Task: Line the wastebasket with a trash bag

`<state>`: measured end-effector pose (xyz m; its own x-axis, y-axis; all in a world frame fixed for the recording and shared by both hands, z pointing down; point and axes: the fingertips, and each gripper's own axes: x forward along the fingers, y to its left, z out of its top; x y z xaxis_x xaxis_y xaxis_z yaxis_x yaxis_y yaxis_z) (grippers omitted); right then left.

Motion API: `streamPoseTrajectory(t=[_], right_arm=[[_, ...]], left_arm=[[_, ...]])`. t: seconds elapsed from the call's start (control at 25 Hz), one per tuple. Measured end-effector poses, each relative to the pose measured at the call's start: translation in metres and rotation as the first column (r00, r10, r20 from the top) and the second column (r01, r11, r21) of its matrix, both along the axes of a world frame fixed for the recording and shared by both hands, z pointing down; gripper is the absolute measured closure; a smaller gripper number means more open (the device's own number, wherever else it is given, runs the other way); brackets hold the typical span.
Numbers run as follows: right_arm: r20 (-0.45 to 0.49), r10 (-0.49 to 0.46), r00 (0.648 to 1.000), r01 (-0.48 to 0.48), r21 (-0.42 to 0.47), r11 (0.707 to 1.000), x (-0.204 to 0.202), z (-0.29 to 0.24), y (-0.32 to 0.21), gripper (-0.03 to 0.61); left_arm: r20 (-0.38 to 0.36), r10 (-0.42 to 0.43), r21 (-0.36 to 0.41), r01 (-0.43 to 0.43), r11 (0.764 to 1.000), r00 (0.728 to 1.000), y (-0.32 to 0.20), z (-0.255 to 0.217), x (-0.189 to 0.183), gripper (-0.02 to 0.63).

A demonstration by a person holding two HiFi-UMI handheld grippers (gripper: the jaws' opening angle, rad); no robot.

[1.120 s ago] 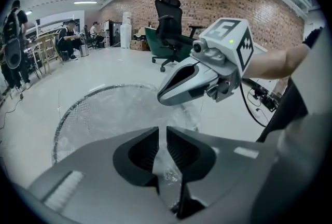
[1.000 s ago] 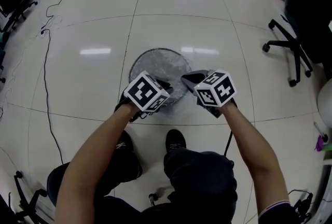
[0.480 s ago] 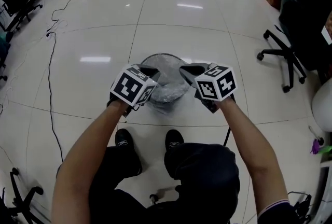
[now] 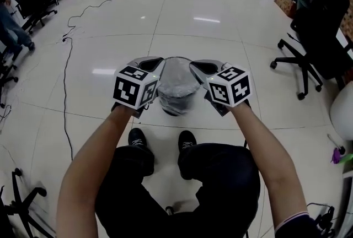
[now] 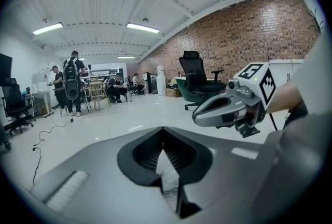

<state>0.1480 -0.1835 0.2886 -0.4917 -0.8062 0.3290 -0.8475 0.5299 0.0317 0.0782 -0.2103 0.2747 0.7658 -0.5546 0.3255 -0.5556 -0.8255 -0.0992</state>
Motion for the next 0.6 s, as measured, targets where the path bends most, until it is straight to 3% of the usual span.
streamPoseTrajectory(t=[0.08,0.28,0.48,0.6], right_arm=[[0.009,0.007,1.0,-0.007,0.019,1.0,-0.004,-0.01,0.01,0.577],[0.131,0.07,0.989,-0.079,0.066,0.995,-0.01,-0.036,0.025,0.577],[0.069,0.058,0.996,-0.064,0.09,0.994,-0.017,-0.02,0.044,0.577],[0.104,0.057,0.993,-0.067,0.099,0.993,-0.015,-0.022,0.047,0.577]], left_arm=[[-0.022,-0.004,0.004,0.004,1.0,1.0,0.014,-0.007,-0.002,0.603],[-0.104,0.0,-0.002,0.0,1.0,0.995,0.042,-0.021,0.007,0.603],[-0.148,0.004,-0.007,-0.005,1.0,0.989,0.059,-0.017,0.017,0.603],[-0.147,0.004,0.006,-0.003,1.0,0.989,0.064,-0.016,0.018,0.603]])
